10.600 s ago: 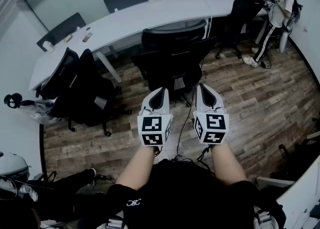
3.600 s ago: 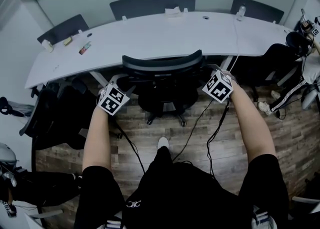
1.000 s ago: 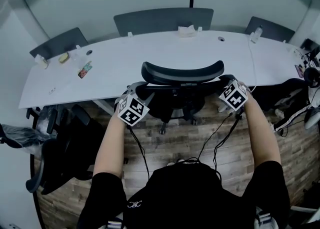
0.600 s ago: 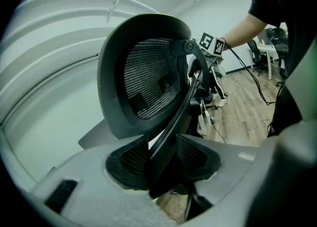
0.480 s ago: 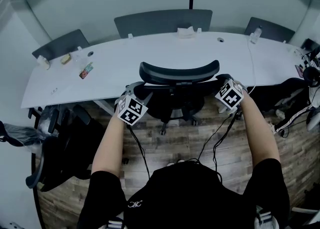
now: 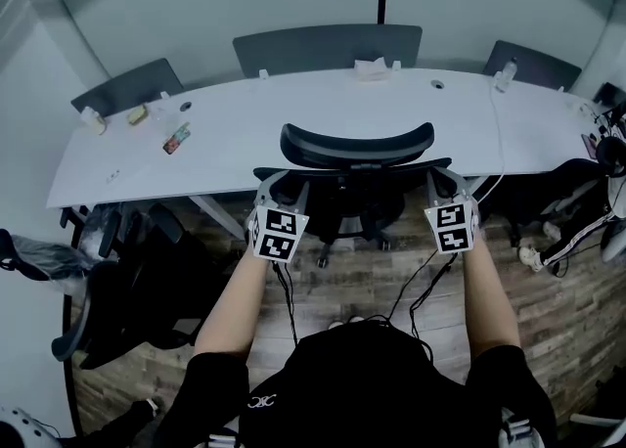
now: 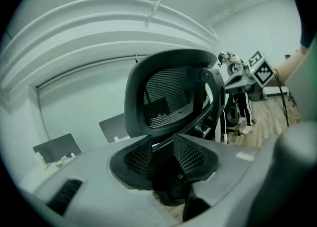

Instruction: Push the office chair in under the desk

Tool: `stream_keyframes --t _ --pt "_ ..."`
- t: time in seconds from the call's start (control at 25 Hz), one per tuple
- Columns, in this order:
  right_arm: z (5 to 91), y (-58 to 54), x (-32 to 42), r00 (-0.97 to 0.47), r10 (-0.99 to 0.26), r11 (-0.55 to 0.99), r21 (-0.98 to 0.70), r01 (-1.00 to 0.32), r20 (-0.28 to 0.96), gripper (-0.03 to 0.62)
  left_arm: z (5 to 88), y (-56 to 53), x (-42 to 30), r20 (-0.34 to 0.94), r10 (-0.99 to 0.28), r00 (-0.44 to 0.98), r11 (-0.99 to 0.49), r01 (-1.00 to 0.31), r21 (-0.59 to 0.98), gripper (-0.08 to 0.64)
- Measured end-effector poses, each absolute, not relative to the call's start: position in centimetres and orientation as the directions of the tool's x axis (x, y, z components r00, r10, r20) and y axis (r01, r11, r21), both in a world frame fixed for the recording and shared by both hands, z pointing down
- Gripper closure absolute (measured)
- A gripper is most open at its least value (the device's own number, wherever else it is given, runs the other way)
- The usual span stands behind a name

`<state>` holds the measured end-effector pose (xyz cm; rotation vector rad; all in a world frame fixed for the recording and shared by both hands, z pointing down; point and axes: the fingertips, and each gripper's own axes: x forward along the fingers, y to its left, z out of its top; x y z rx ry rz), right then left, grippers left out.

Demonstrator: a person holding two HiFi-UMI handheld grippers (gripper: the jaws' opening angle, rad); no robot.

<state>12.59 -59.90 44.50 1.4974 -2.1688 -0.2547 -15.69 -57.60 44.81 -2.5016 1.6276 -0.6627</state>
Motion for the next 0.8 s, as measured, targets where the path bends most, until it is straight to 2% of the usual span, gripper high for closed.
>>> stream_keyframes --t 0.16,0.24,0.32,0.44,0.56,0.8 --pt "42.9 -56.8 9.9 -0.285 -0.939 0.323 0.214 -0.922 0.192 0.584 43.4 -55.2 -13.4 0.267 -0.906 0.328 -0.378 -0.912 -0.162 0.488" --pt "42.6 -55.7 8.3 -0.294 -0.939 0.322 0.155 -0.934 0.179 0.584 43.5 -54.0 -12.0 0.247 -0.910 0.333 -0.358 -0.932 -0.064 0.539" --pt "42.1 -54.6 6.5 -0.327 -0.931 0.346 0.105 -0.933 0.162 0.584 43.8 -53.0 -10.6 0.231 -0.912 0.339 -0.348 -0.937 0.001 0.557" --pt "41.3 -52.9 3.8 -0.382 -0.913 0.394 0.066 -0.917 0.145 0.584 43.5 -52.1 -9.1 0.215 -0.911 0.352 -0.355 -0.934 0.028 0.557" --pt "41.5 -52.0 1.8 -0.407 -0.897 0.427 0.095 -0.899 0.172 0.586 42.3 -51.4 -8.1 0.187 -0.912 0.365 -0.371 -0.929 0.005 0.557" --pt "42.2 -52.1 0.4 -0.439 -0.877 0.456 0.047 -0.889 0.195 0.586 40.7 -50.8 -7.7 0.159 -0.917 0.367 -0.376 -0.926 -0.027 0.557"
